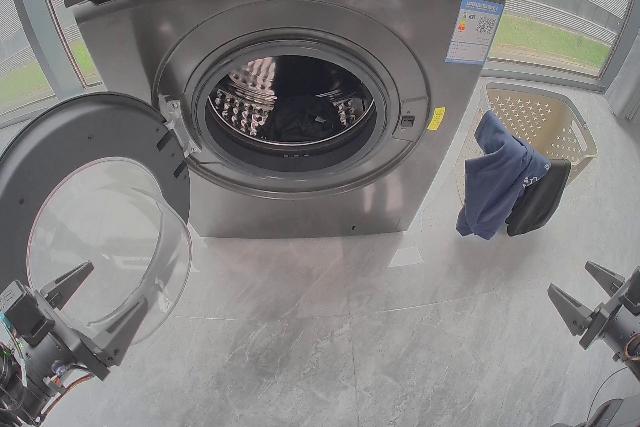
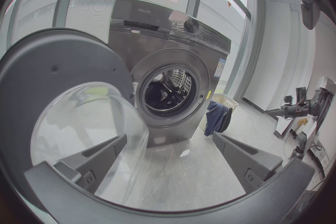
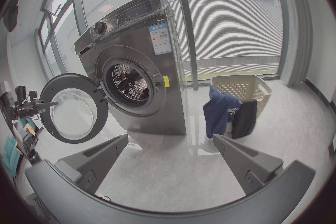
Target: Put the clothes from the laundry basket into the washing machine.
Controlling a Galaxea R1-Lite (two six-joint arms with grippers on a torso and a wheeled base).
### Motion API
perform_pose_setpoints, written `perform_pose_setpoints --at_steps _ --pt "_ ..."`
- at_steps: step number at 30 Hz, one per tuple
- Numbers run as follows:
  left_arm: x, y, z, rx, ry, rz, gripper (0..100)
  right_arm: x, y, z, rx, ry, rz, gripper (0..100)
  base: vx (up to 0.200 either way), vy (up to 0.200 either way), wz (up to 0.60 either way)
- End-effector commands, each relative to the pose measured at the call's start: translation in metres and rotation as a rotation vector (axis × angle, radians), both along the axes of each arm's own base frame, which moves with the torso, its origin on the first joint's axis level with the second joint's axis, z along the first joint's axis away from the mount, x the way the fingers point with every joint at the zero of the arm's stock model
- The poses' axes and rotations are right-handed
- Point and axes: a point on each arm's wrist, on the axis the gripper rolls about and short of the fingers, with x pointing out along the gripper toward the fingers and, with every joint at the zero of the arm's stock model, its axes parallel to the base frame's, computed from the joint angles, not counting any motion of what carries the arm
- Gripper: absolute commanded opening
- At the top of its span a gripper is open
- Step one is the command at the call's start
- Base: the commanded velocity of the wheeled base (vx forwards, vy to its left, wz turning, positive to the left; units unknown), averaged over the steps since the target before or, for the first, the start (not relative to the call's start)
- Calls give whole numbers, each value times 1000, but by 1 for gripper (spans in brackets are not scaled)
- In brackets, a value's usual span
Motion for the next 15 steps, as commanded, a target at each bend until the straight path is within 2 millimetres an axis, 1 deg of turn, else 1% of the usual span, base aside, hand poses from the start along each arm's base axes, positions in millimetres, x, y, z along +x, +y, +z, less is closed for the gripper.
perform_pose_setpoints --at_steps 1,2,4,7,8,10,11,12,13,15 --pt "-34 27 -7 -29 -50 106 100 -42 -24 -6 11 -90 -129 100 -200 0 0" --pt "-38 30 -9 -29 -47 118 100 -54 -30 -12 5 -98 -184 100 -200 0 0" --pt "-46 35 -15 -23 -37 150 100 -64 -32 -17 6 -106 -216 100 -200 0 0" --pt "-63 41 -28 -25 -30 162 100 -80 -35 -24 10 -130 -239 100 0 0 0" --pt "-68 42 -31 -27 -30 162 100 -82 -35 -26 10 -131 -236 100 0 0 0" --pt "-70 43 -33 -26 -28 165 100 -84 -35 -28 10 -131 -236 100 0 0 0" --pt "-84 46 -48 -25 -18 205 100 -94 -35 -42 8 -132 -236 100 0 0 0" --pt "-89 46 -56 -21 -7 222 100 -98 -34 -52 2 -103 -237 100 0 0 0" --pt "-93 46 -62 -15 6 230 100 -103 -33 -58 -2 -98 -236 100 0 0 0" --pt "-93 45 -67 -7 52 239 100 -107 -30 -57 -1 -107 -200 100 0 -200 0"
